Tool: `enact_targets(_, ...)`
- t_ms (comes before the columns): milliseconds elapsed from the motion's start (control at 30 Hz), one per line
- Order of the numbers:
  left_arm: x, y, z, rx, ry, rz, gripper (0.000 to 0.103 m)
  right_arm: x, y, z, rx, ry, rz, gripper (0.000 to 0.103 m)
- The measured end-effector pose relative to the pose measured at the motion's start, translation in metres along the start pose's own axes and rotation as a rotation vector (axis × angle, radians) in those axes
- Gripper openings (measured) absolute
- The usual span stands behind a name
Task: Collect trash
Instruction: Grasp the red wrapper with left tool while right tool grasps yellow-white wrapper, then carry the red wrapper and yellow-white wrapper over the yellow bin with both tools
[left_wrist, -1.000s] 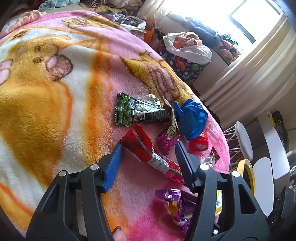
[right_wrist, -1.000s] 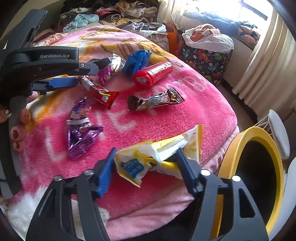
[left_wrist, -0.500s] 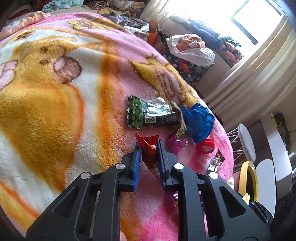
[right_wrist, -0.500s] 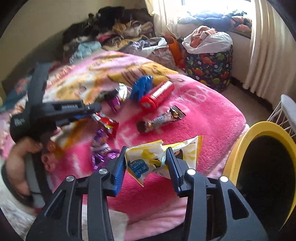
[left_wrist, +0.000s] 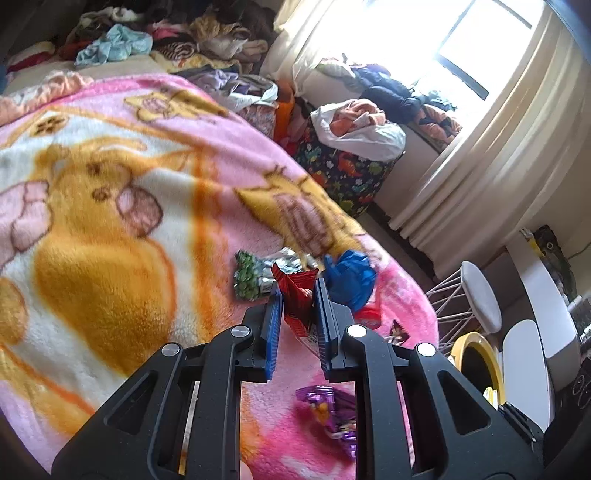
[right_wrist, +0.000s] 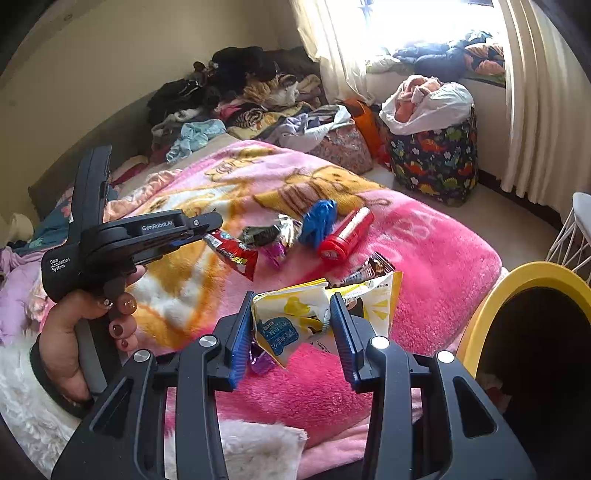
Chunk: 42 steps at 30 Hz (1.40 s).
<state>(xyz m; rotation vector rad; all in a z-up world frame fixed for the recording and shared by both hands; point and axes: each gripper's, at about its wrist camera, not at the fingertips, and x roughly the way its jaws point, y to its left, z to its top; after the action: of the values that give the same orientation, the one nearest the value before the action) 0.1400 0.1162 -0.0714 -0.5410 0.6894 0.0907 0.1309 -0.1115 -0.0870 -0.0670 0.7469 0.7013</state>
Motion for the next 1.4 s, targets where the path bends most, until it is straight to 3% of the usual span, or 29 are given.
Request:
enact_targets(667,-0.026,-0.044,0.005,0.081,-0.06,-0.06,0.012,-0.039,-0.002,0.003,0.003,-0.073,-0.01,0.038)
enact_targets(1400,-0.032,-0.086,-0.008,0.172,-0.057,-0.098,0.012,-0.077,-0.023,-0.003,0.062,-0.142,-0.041,0.038)
